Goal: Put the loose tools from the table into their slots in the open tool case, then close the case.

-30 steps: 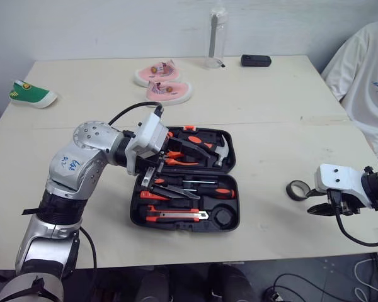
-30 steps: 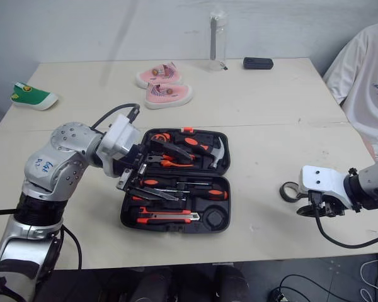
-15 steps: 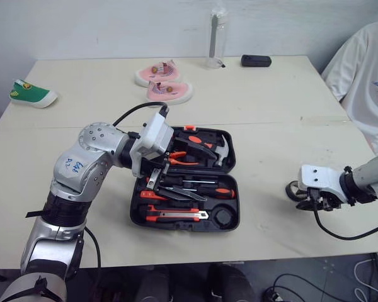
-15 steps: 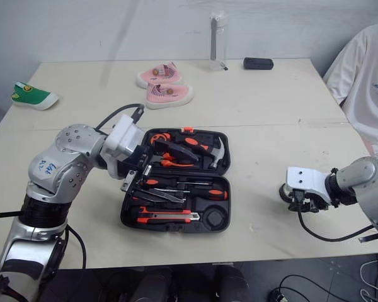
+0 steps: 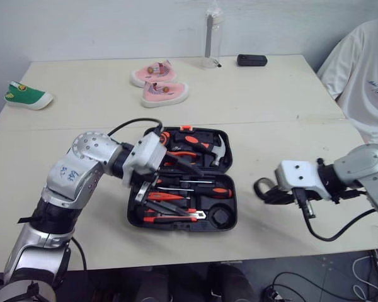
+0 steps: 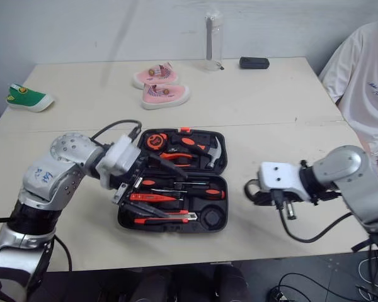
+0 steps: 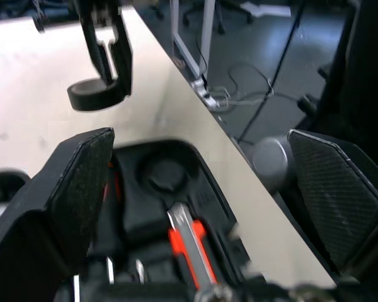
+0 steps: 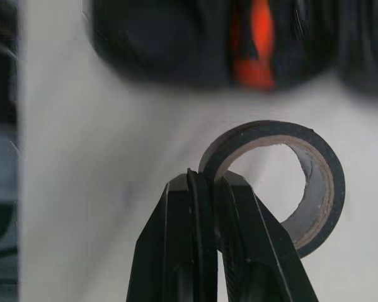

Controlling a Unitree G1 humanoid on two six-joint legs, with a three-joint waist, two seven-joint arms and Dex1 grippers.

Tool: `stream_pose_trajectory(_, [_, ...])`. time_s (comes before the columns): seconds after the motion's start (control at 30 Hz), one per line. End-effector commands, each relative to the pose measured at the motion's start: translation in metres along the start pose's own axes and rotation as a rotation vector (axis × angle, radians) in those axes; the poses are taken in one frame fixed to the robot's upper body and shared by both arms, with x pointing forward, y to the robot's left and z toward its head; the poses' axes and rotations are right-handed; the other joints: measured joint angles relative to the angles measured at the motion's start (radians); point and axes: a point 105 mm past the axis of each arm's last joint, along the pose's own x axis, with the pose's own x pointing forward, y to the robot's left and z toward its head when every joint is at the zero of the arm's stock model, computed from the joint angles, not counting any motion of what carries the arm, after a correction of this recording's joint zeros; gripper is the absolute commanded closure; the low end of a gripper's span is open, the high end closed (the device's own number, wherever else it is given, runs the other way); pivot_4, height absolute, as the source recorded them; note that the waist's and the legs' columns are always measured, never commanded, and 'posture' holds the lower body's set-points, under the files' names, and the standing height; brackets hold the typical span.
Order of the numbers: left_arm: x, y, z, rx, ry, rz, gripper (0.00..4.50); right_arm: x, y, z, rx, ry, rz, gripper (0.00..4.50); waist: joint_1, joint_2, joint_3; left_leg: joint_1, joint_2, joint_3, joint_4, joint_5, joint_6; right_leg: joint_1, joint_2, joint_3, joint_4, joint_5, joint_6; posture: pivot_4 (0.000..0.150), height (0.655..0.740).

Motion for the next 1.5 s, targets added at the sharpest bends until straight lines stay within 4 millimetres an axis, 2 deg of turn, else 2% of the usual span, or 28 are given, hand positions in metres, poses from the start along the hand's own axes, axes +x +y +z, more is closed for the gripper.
stream_pose_trajectory(0.03, [-0.003, 0.000, -0.001, 0.001, -0.004, 0.013, 0.00, 0.014, 0.006, 0.020, -0.081, -0.012, 0.043, 4.47, 0.004, 0.000, 0.000, -0.001, -0.001, -0.001, 0.002, 0.000, 0.001, 0.000, -0.001, 0.000, 0.000, 0.000, 0.000, 0.150, 0.7316])
stream_pose_trajectory(0.2, [-0.003, -0.003, -0.004, 0.021, 0.022, -0.006, 0.00, 0.037, 0.005, 0.022, -0.108, -0.012, 0.074, 4.47, 0.000, 0.000, 0.000, -0.003, -0.001, -0.002, 0.005, -0.002, 0.003, 0.001, -0.002, -0.002, 0.000, 0.000, 0.000, 0.150, 0.7316])
stream_pose_trajectory(0.47, [0.001, 0.000, 0.000, 0.035, 0.006, -0.005, 0.00, 0.056, 0.002, 0.007, -0.057, 0.013, 0.089, 4.47, -0.001, 0.000, 0.000, -0.003, -0.001, -0.002, 0.005, -0.002, 0.003, 0.001, -0.001, -0.003, 0.001, 0.000, 0.001, 0.150, 0.7316])
stream_pose_trajectory(0.6, [0.003, 0.002, 0.001, 0.047, 0.005, -0.004, 0.00, 0.058, 0.006, -0.002, -0.066, 0.041, 0.117, 4.47, -0.001, 0.000, 0.000, -0.003, -0.001, -0.002, 0.005, -0.002, 0.003, 0.001, -0.001, -0.003, 0.001, 0.000, 0.001, 0.150, 0.7316])
stream_pose_trajectory(0.97, [0.004, 0.008, 0.007, 0.063, -0.007, 0.010, 0.00, 0.055, 0.009, -0.003, -0.079, 0.052, 0.144, 4.47, 0.001, 0.000, 0.000, -0.003, -0.001, -0.002, 0.006, -0.002, 0.003, 0.001, -0.001, -0.003, 0.001, 0.000, 0.001, 0.150, 0.7316])
stream_pose_trajectory(1.07, [0.003, 0.009, 0.009, 0.064, -0.008, 0.014, 0.00, 0.051, 0.008, 0.006, -0.097, 0.004, 0.144, 3.19, 0.002, 0.000, 0.000, -0.003, -0.001, -0.003, 0.006, -0.002, 0.003, 0.002, -0.001, -0.003, 0.001, 0.000, 0.001, 0.150, 0.7316])
stream_pose_trajectory(1.13, [0.001, 0.009, 0.009, 0.065, -0.002, 0.016, 0.00, 0.039, 0.012, 0.026, -0.105, -0.099, 0.168, 2.37, 0.002, 0.000, 0.000, -0.003, -0.001, -0.003, 0.006, -0.002, 0.003, 0.002, -0.001, -0.003, 0.001, 0.000, 0.001, 0.150, 0.7316])
stream_pose_trajectory(1.17, [0.000, 0.009, 0.009, 0.067, 0.002, 0.018, 0.00, 0.032, 0.014, 0.035, -0.099, -0.147, 0.181, 1.81, 0.001, 0.000, 0.000, -0.003, -0.001, -0.003, 0.006, -0.002, 0.003, 0.001, -0.001, -0.003, 0.000, 0.000, 0.001, 0.150, 0.7316])
stream_pose_trajectory(1.23, [-0.002, 0.010, 0.008, 0.068, 0.007, 0.020, 0.00, 0.024, 0.016, 0.044, -0.087, -0.214, 0.191, 1.03, 0.000, 0.000, 0.000, -0.004, -0.001, -0.003, 0.006, -0.002, 0.003, 0.001, -0.001, -0.003, 0.000, 0.000, 0.001, 0.150, 0.7316])
stream_pose_trajectory(1.43, [0.000, 0.011, 0.011, 0.073, 0.002, 0.019, 0.00, 0.034, 0.001, 0.039, 0.001, -0.401, 0.044, 1.03, 0.000, -0.001, 0.000, -0.002, -0.001, -0.003, 0.006, -0.002, 0.003, 0.002, -0.001, -0.004, 0.001, 0.000, 0.001, 0.150, 0.7316])
stream_pose_trajectory(1.5, [0.001, 0.009, 0.010, 0.066, -0.004, 0.012, 0.00, 0.039, -0.002, 0.036, 0.036, -0.465, 0.002, 1.57, 0.000, -0.001, 0.000, -0.003, -0.001, -0.003, 0.005, -0.002, 0.003, 0.002, -0.001, -0.003, 0.001, 0.000, 0.001, 0.150, 0.7316])
